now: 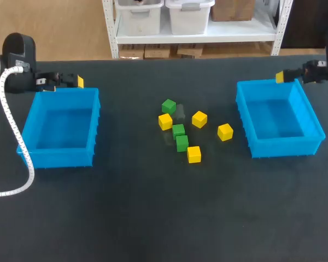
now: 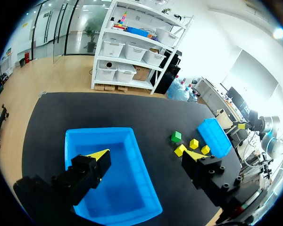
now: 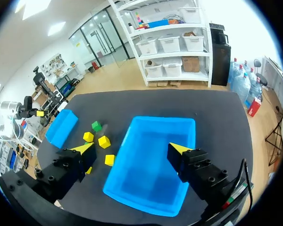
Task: Put the green cubes in the right bin and the yellow cubes in the left bin.
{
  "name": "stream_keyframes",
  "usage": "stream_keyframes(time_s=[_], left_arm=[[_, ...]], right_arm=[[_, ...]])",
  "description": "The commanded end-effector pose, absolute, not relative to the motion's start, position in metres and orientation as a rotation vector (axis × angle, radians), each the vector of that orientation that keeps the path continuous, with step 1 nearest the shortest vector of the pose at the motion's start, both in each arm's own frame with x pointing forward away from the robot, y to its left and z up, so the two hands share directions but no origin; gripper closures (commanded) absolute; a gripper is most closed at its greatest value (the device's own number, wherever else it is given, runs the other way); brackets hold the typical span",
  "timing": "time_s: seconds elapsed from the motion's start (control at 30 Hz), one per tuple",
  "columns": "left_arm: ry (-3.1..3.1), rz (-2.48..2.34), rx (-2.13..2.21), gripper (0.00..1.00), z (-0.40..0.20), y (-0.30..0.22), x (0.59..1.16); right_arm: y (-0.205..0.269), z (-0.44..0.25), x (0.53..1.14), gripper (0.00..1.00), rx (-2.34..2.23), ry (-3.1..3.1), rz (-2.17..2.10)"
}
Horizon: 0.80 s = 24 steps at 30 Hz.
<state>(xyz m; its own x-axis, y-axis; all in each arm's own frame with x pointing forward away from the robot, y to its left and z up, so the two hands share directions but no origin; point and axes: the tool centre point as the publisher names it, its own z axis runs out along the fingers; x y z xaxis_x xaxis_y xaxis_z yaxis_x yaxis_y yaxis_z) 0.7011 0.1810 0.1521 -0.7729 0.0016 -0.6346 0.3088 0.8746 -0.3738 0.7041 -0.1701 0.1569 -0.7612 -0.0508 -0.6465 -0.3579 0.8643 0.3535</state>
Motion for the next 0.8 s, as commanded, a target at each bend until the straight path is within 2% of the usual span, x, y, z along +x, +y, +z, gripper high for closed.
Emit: stream_keyframes(time_s=[0.03,0.33,0.8], left_arm=[[2.38,-0.629,0.228,0.0,0.15,0.183,0.701],[2.38,-0.629,0.228,0.0,0.15,0.183,0.701],[2.38,-0.629,0.228,0.0,0.15,0.183,0.701]], right_arm=[[-0.147,0.166,0.715,0.0,-0.312,2.419,0.529],[-0.101,0.172,0.725,0.0,-0.535,2.45,0.42],[-0.026,0.117,0.772,0.0,-0.695,2.522,0.289]])
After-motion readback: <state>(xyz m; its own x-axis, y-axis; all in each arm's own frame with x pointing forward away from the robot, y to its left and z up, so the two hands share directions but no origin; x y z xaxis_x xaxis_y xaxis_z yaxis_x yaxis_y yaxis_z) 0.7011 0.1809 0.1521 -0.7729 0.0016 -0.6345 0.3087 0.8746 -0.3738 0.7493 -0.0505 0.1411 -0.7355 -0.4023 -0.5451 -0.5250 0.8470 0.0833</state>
